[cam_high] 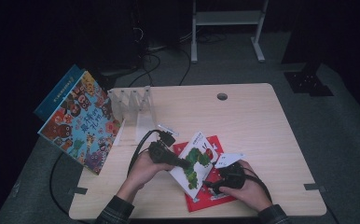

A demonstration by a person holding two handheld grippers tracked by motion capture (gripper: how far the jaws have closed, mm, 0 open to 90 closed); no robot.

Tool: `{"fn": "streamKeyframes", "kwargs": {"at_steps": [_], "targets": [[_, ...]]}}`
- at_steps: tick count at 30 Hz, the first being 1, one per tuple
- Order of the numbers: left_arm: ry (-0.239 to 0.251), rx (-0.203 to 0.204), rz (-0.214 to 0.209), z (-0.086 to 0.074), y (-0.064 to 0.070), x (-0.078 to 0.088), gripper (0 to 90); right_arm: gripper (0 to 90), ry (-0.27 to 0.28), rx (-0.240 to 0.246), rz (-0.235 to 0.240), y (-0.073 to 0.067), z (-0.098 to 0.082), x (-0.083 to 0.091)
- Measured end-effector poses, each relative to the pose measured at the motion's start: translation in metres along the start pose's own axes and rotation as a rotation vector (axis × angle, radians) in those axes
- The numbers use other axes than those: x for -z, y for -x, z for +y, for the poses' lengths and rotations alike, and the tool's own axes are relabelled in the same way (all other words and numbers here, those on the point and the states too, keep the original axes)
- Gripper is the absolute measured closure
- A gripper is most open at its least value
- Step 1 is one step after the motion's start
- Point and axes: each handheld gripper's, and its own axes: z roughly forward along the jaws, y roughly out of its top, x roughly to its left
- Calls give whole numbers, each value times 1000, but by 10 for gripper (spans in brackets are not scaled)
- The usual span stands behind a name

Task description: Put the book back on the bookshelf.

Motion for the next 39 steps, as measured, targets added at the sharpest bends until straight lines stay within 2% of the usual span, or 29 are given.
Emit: {"fn": "streamKeyframes", "kwargs": {"at_steps": [9, 14, 18, 19, 24, 28, 37, 39], "targets": [[8, 9, 27, -1, 0, 9, 705, 261, 2, -1, -22, 3, -1, 4], [16, 1, 48, -1, 3, 15, 736, 271, 35, -25, -52, 11, -4, 13], [18, -6, 47, -1, 4, 17, 754, 268, 58, -63, -73, 20, -8, 20], [16, -14, 50, -1, 5, 18, 756, 258, 66, -87, -87, 26, -10, 23], [14, -30, 56, -2, 7, 19, 758, 243, 71, -124, -129, 40, -18, 31], [15, -36, 56, -2, 8, 21, 759, 239, 80, -175, -165, 54, -26, 37], [38, -42, 64, -4, 8, 31, 759, 243, 49, -296, -306, 84, -45, 48], [47, -40, 72, -4, 9, 34, 759, 244, 46, -315, -319, 89, -48, 49]]}}
